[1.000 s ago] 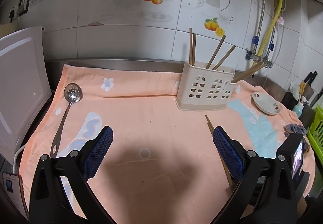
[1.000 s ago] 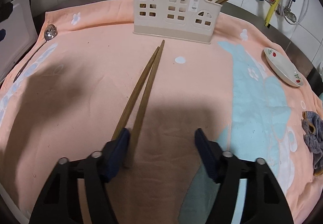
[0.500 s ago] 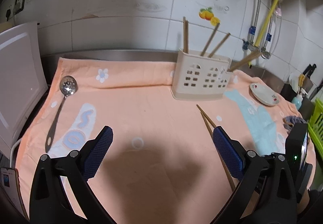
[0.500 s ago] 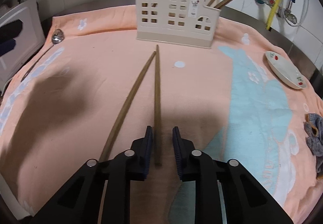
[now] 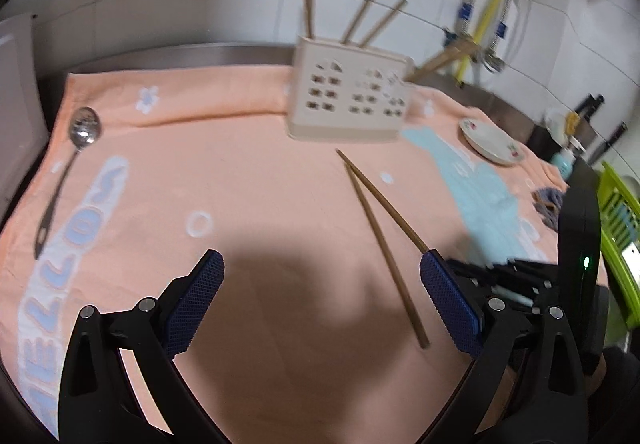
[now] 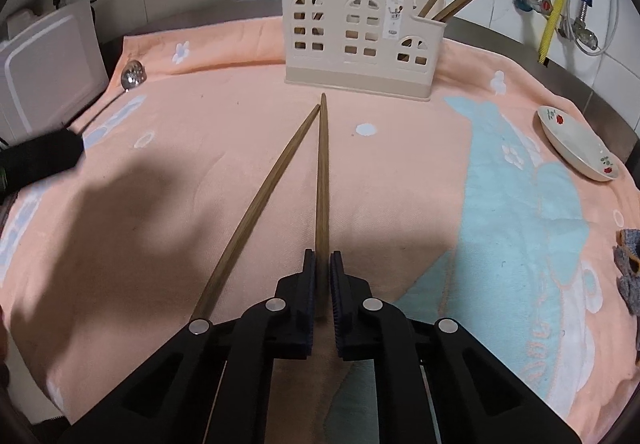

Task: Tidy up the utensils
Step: 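Close the right gripper on a chopstick while the left gripper closes on the other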

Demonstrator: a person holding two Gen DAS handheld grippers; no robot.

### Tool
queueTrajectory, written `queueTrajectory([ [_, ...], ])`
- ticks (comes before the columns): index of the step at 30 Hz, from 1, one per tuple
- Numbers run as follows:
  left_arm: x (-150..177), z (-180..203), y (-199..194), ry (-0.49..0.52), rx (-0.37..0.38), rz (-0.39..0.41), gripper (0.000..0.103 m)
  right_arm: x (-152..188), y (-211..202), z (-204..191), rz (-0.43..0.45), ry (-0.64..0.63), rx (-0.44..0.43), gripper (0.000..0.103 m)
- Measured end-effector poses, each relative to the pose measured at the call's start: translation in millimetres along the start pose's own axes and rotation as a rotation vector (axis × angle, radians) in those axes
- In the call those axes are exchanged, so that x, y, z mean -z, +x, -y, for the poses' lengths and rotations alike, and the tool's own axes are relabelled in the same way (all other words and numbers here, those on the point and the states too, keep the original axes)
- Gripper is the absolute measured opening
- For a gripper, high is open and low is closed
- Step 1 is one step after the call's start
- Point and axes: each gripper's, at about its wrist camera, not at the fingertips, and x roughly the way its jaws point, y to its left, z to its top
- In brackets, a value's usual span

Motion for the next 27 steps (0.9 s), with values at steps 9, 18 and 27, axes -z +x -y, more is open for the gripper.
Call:
queueTrajectory([
  [9, 18.1, 27.2, 27.0, 0.012, 0.106, -0.092, 0.077, 8.8, -8.0, 17.2, 0.018, 0.002, -0.032, 0.006],
  [18, 23.6, 37.2, 44.6, 0.012, 0.147, -0.149, 0.053, 17.2, -7.5, 26.4, 0.012, -0.005, -0.053, 0.007],
  [27, 31.8, 58.2, 70.1, 0.026, 0.151, -0.209, 0.03, 19.5, -17.1, 35.6, 0.031, 0.016, -0.082, 0.006],
])
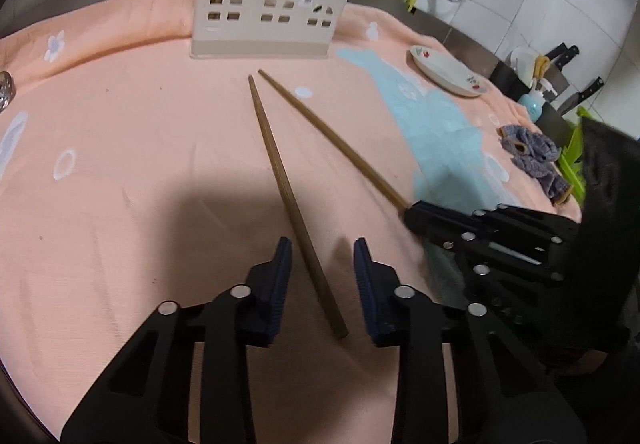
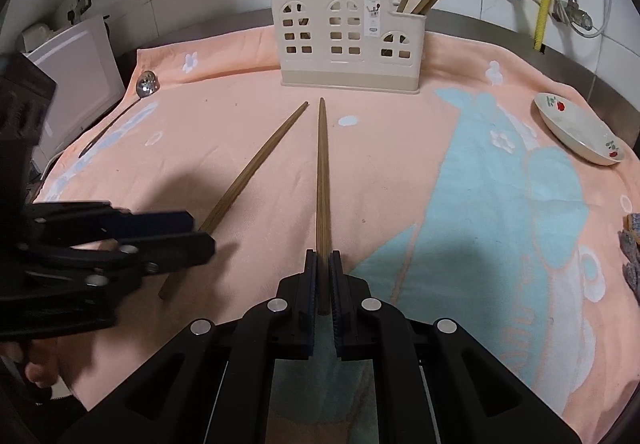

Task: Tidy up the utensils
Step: 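Close the right gripper on a chopstick while the left gripper closes on the other, then lift both chopsticks, carry them over the white holder and lower them in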

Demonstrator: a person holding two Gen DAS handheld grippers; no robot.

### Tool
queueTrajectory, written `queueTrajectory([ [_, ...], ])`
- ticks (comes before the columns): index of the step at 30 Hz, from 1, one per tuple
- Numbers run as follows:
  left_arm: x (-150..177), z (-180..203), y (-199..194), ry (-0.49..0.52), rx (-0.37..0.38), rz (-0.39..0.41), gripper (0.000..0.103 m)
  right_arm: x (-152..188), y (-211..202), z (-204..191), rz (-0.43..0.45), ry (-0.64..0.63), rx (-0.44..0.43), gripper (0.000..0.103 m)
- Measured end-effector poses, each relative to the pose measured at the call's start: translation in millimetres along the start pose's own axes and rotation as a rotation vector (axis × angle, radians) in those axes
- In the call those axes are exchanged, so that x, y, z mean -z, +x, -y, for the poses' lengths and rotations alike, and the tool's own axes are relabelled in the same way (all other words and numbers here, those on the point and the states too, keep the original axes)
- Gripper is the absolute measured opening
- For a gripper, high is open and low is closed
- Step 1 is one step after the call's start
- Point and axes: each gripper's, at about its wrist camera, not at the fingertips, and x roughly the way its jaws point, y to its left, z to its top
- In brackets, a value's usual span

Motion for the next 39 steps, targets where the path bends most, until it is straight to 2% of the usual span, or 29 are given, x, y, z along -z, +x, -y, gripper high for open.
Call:
queueTrajectory([
  [5, 0.6, 6.9, 4.3, 0.012, -0.073, 0.013, 0.02, -3.3, -10.9, 1.9, 0.031, 0.003, -0.002, 0.006],
  [7, 1.5, 10.2, 5.6, 0.028, -0.121, 0.019, 0.012, -5.0, -15.0, 1.3, 0.044, 0.002, -0.004, 0.006],
  [11, -0.6, 10.0, 3.1, 0.032, -0.156, 0.023, 0.009, -10.4, -25.5, 1.9, 0.068, -0.004, -0.004, 0.006],
  [18, -21.9, 4.5, -29.4, 0.064, -0.157, 0.097, 0.007, -41.2, -61.0, 12.0, 0.159, -0.006, -0.005, 0.006],
  [26, -66.8, -6.4, -66.1, 0.087, -0.146, 0.206, 0.006, -100.8, -94.9, 22.0, 0.251, -0.03, -0.034, 0.006],
  [31, -97.9, -8.6, -74.4, 0.1, -0.118, 0.234, 0.005, -142.3, -97.6, 25.7, 0.24, -0.065, -0.048, 0.006],
  [39, -151.8, -8.1, -92.6, 0.155, -0.12, 0.282, 0.005, -197.6, -104.0, 38.9, 0.229, -0.087, -0.078, 0.006],
])
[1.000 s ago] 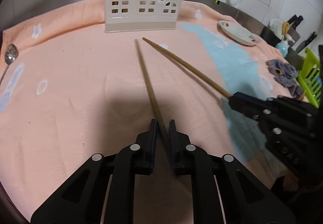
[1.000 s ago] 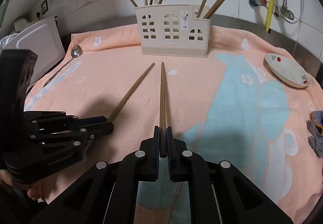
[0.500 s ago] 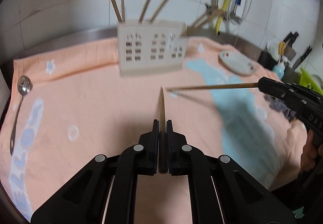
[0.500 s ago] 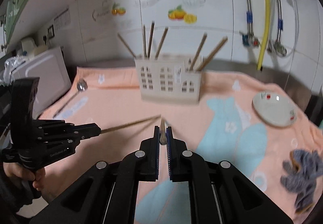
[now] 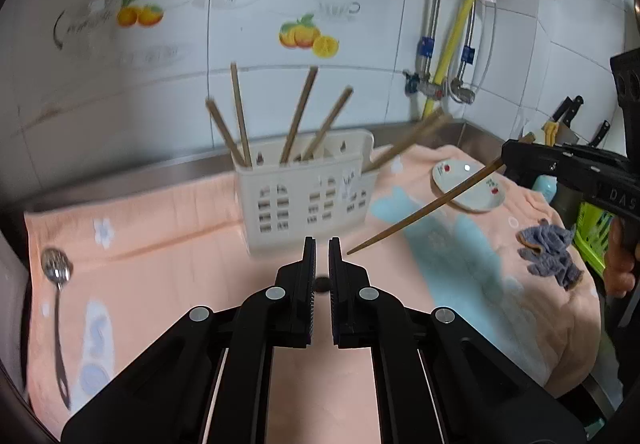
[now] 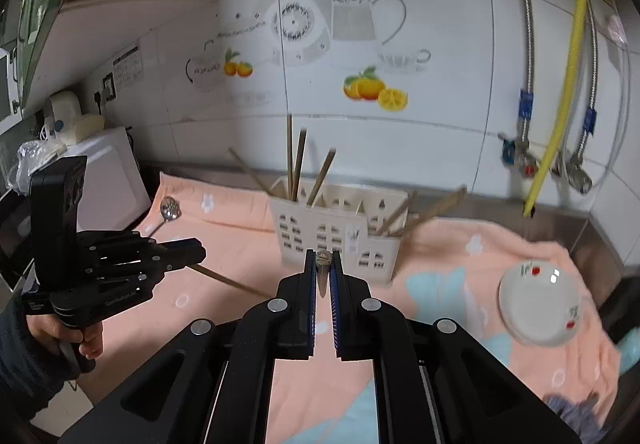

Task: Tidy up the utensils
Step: 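Lift both chopsticks, carry them over the white holder and lower them in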

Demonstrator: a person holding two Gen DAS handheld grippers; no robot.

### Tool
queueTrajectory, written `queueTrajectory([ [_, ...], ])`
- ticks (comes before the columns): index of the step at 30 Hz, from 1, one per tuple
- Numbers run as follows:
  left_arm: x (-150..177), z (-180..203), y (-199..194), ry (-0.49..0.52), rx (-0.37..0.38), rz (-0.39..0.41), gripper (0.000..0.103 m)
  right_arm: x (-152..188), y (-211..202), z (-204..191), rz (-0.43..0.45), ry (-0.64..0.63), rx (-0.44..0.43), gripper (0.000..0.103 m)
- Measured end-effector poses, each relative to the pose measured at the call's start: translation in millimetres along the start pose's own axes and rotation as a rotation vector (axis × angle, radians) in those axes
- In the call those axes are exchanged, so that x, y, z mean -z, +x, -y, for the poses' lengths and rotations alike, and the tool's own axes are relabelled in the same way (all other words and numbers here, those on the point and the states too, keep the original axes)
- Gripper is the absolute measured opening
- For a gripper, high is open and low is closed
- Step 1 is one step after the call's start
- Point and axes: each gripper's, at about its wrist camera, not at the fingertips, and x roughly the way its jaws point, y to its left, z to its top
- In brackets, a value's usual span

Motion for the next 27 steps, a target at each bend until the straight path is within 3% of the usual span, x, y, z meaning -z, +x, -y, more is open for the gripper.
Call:
queueTrajectory([
  [6, -42.1, 1.5, -6.2, 0.055, -0.012, 0.05, 0.005, -36.1, -8.0, 8.0, 0.005, -0.029, -0.012, 0.006],
  [14, -106.8, 6.9, -35.5, 0.118, -0.056, 0.198, 0.005, -69.1, -17.3, 15.6, 0.028, -0.066, 0.018, 0.006],
  [27, -186.8, 1.3, -22.9, 0.127, -0.11, 0.347, 0.005, -107.7, -4.5, 36.7, 0.066, -0.043, 0.033, 0.006],
])
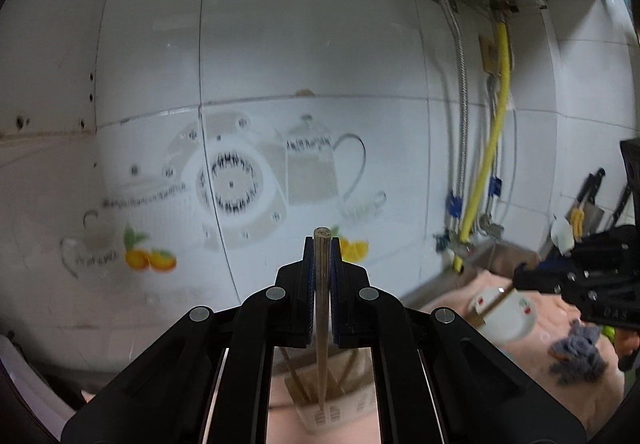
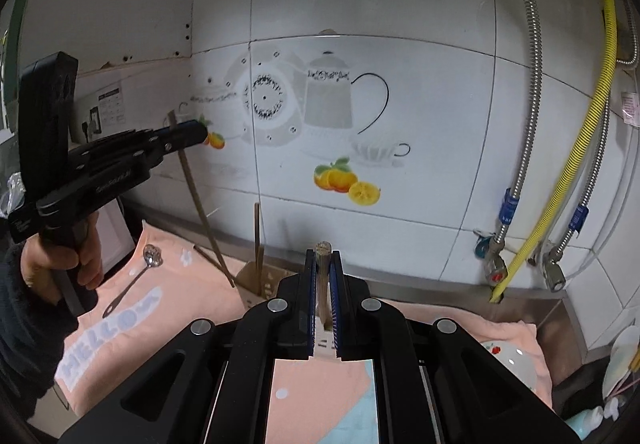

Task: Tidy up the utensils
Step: 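Lift both chopsticks, carry them over the white holder and lower them in, then open both grippers to release the chopsticks into the holder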

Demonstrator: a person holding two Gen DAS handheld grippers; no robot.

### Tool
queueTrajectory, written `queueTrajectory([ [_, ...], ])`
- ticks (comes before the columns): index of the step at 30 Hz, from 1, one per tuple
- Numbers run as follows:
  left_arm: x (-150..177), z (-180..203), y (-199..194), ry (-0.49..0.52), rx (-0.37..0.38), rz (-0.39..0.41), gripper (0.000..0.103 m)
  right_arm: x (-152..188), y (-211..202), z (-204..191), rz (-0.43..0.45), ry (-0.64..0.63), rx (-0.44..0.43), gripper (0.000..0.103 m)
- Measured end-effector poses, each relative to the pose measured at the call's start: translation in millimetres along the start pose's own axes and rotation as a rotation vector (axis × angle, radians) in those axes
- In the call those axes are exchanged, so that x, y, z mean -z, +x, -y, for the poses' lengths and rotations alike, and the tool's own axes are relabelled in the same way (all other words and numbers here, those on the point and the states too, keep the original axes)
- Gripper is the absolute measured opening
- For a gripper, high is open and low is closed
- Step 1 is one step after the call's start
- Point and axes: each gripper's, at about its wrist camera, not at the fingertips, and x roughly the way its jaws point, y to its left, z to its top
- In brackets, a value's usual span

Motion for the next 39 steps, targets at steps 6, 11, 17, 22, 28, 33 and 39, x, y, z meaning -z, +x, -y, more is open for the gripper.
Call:
queueTrajectory([
  [6, 1.9, -6.4, 27.3, -0.024, -0.011, -0.005, 0.005, -7.9, 12.6, 5.6, 0.01, 0.011, -0.008, 0.006],
  [11, 20.7, -13.8, 43.3, -0.043, -0.015, -0.03, 0.005, -7.6, 21.7, 7.4, 0.011, 0.019, -0.014, 0.006],
  [17, 30.5, -19.6, 48.0, -0.061, -0.005, -0.044, 0.005, -3.5, 37.9, 8.0, -0.019, 0.014, 0.007, 0.006],
  [22, 29.8, -19.1, 49.0, -0.061, -0.006, -0.043, 0.005, 4.8, 54.0, 9.3, -0.056, 0.004, 0.039, 0.006],
  [28, 26.2, -20.1, 53.1, -0.066, -0.008, -0.025, 0.005, 11.7, 65.5, 14.2, -0.078, 0.016, 0.041, 0.006],
  [33, 29.6, -21.6, 61.5, -0.074, -0.007, -0.032, 0.005, 12.9, 70.0, 15.4, -0.074, 0.014, 0.04, 0.006],
  [39, 46.8, -25.6, 76.5, -0.098, 0.0, -0.097, 0.005, 18.8, 80.8, 15.8, -0.104, 0.019, 0.034, 0.007],
])
